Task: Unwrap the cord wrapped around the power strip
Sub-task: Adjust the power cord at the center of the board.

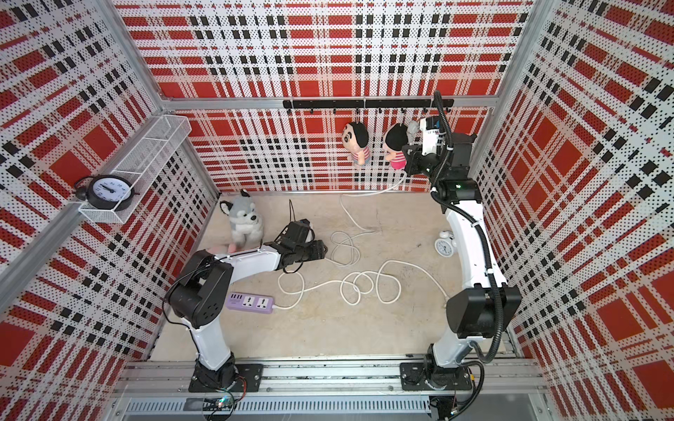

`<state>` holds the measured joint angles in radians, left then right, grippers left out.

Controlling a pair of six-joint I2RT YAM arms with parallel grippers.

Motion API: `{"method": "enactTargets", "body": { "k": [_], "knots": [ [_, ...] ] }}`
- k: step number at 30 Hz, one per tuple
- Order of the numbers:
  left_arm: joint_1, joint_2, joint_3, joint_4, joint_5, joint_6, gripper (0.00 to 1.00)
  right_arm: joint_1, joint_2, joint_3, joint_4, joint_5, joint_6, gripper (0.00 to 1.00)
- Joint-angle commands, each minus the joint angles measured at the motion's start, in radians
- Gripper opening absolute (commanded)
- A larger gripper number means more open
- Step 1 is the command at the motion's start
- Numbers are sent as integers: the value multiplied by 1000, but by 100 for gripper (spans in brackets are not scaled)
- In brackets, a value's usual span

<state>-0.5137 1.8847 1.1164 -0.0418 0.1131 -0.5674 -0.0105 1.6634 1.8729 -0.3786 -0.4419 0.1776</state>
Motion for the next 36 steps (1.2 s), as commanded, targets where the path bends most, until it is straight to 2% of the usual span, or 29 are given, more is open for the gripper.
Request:
{"method": "enactTargets", "body": {
  "k": [1, 3, 5, 8, 11, 15, 24, 28, 32, 36],
  "knots": [
    [12, 22, 26, 78, 82, -32, 38, -42, 10, 11, -70, -11, -59, 0],
    [22, 8, 29, 87, 77, -36, 20, -60, 9, -5, -83, 6, -81, 0],
    [30, -25, 27, 93, 52, -29, 7, -77, 9, -16, -101, 36, -107, 0],
    [47, -84, 29, 97, 30, -15, 0, -101, 6, -45, -117, 115, -150, 0],
    [75, -137, 31, 97, 16, -7, 0, -118, 1, -75, -126, 222, -189, 0],
    [134, -208, 27, 101, 20, -8, 0, -158, -11, -130, -100, 299, -198, 0],
    [330, -386, -86, 249, 49, -111, 0, -273, -63, -276, -18, 366, -157, 0],
    [339, -368, -78, 306, 56, -143, 0, -276, -58, -292, -13, 310, -154, 0],
    [329, -292, -46, 364, 68, -178, 0, -202, -15, -264, -70, 325, -243, 0],
    [311, -184, 45, 328, 65, -157, 0, -146, 53, -227, -131, 324, -291, 0]
  ]
}}
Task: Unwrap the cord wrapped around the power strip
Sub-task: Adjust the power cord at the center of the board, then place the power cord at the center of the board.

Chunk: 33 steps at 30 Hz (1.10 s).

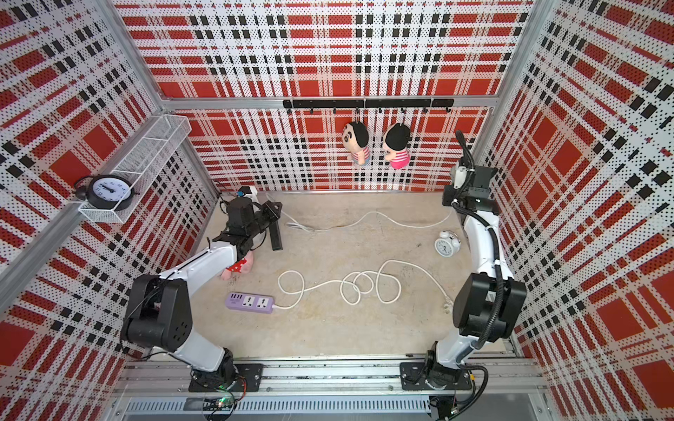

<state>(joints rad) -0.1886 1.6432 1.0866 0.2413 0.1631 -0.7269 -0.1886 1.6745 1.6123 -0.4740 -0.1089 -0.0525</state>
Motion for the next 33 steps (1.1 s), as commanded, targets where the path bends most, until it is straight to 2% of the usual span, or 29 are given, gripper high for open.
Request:
{"method": "enactTargets", "body": {
  "k": [1, 7, 8, 11, 13, 14, 16, 18, 20, 24, 27, 30, 32, 33],
  "knots": [
    [-15, 83, 96, 35, 21, 7, 2, 39, 60, 46, -53, -16, -64, 0],
    [-30, 211, 160, 39, 14, 16, 12, 106, 147, 73, -115, 8, -106, 0],
    [-30, 227, 167, 47, 21, 12, 20, 116, 163, 77, -123, 11, -114, 0],
    [-46, 259, 185, 55, 42, 16, 30, 142, 212, 93, -146, 37, -125, 0],
    [-51, 265, 191, 53, 64, 32, 42, 149, 240, 102, -159, 45, -125, 0],
    [-88, 265, 193, 48, 69, 40, 46, 150, 253, 106, -162, 53, -123, 0],
    [-112, 260, 193, 38, 66, 59, 54, 150, 269, 110, -171, 72, -115, 0],
    [-129, 256, 197, 29, 86, 71, 69, 150, 282, 120, -179, 88, -108, 0],
    [-139, 239, 193, 27, 95, 85, 76, 151, 298, 134, -190, 92, -104, 0],
    [-149, 185, 215, -35, 113, 139, 97, 150, 335, 162, -209, 90, -93, 0],
    [-167, 152, 267, -192, 54, 237, 98, 152, 366, 185, -227, 94, -80, 3],
    [-173, 112, 270, -297, -16, 294, 98, 152, 364, 191, -227, 75, -67, 14],
    [-162, 74, 244, -339, -53, 311, 98, 152, 344, 195, -225, 53, -57, 33],
    [-155, 56, 229, -351, -64, 315, 98, 152, 333, 201, -230, 42, -54, 38]
  ]
}}
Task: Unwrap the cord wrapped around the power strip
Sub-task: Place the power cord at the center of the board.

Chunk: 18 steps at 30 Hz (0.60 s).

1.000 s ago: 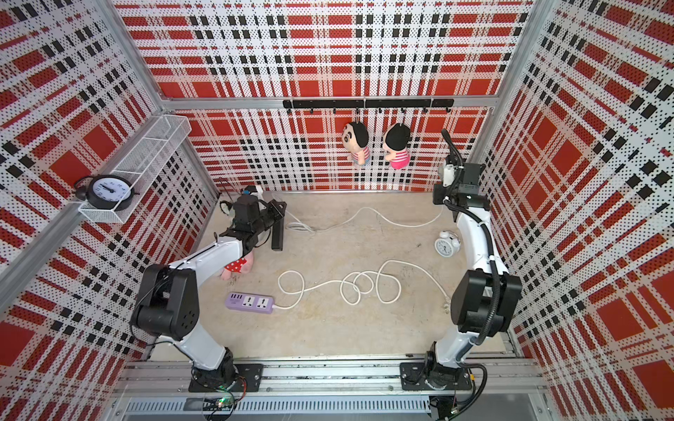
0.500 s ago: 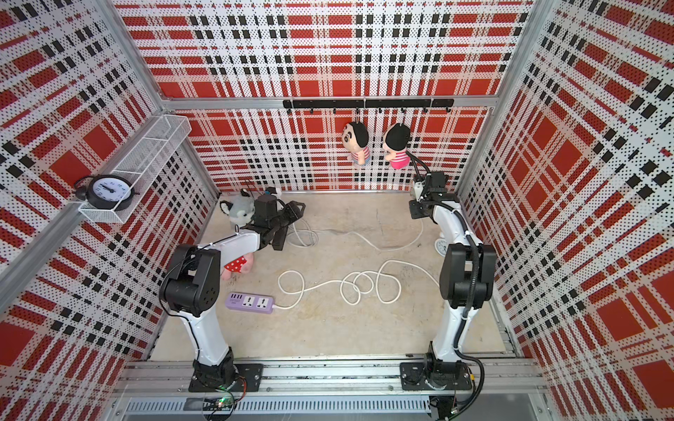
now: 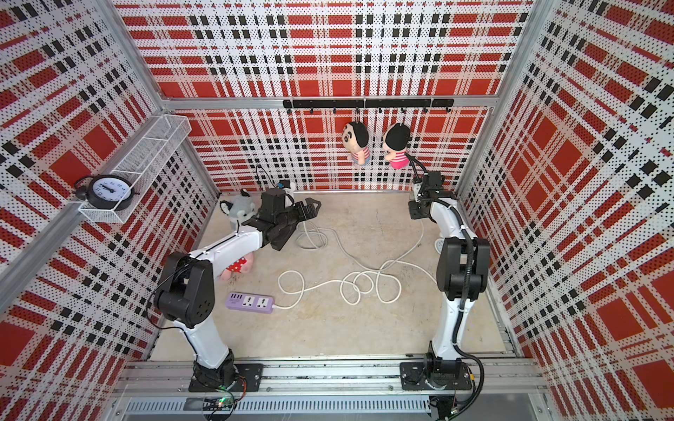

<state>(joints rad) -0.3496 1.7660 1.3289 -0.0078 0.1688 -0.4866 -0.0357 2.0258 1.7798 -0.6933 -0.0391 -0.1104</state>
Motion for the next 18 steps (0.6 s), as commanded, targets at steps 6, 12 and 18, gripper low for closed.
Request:
{"method": "enactTargets", "body": {
  "k": [6, 12, 18],
  "knots": [
    [50, -151, -83, -167, -136, 90, 98, 8, -77, 101, -83, -102, 28, 54],
    [82, -116, -115, -182, -219, 88, 62, 173, -108, 65, -104, -210, 35, 41],
    [95, -86, -175, -173, -320, 65, 28, 379, -56, -40, 26, -279, 101, 24]
  ]
}}
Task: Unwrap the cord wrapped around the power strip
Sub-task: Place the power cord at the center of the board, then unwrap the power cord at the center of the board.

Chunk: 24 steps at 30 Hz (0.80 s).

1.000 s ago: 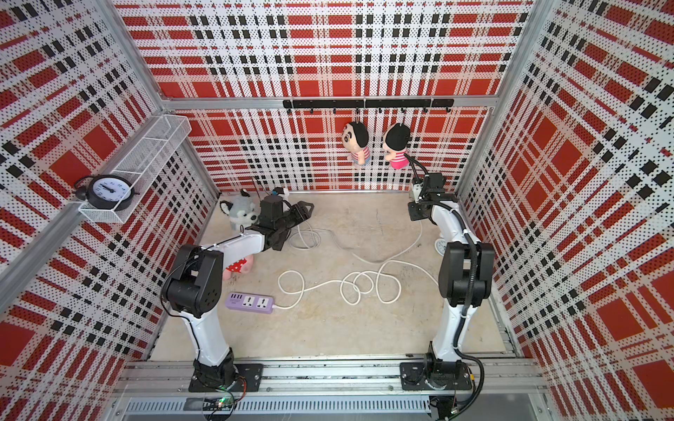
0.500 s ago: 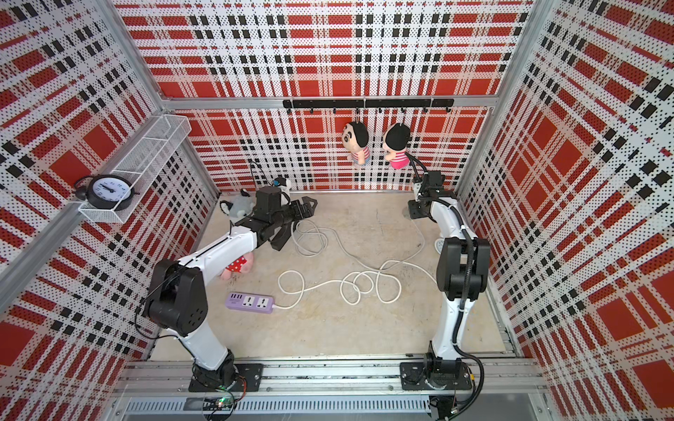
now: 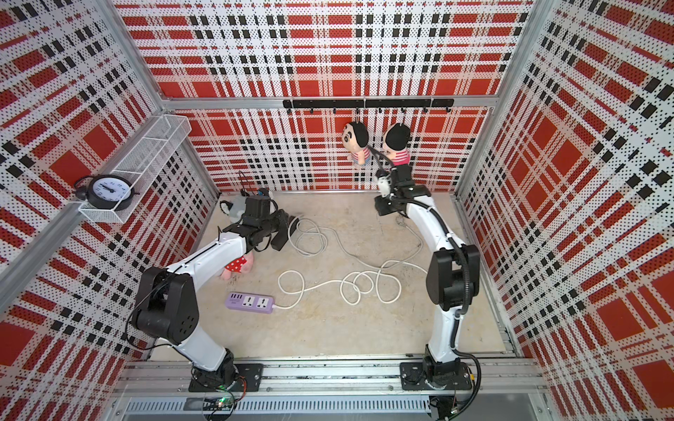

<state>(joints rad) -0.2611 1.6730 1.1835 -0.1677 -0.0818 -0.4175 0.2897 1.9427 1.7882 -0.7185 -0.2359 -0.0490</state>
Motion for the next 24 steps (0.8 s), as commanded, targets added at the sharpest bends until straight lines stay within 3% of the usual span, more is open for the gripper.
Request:
{"method": "enactTargets", "body": {
  "k": [1, 5, 7, 11, 18, 24],
  "knots": [
    [6, 6, -38, -10, -75, -6, 25, 73, 44, -54, 79, -95, 60, 23],
    [50, -4, -55, 7, -72, -12, 25, 145, 123, -28, 140, -95, 90, 21],
    [52, -8, -60, 30, -56, -16, 39, 166, 169, -22, 191, -83, 116, 22],
    [61, 28, -42, 40, -48, -16, 52, 172, 232, -14, 277, 11, 163, 29],
    [63, 93, -21, 39, 1, -15, 65, 215, 337, 96, 172, 116, 89, 41],
    [22, -10, -38, 23, 24, -43, 71, 221, 391, 128, 159, 121, 87, 44]
  ]
}}
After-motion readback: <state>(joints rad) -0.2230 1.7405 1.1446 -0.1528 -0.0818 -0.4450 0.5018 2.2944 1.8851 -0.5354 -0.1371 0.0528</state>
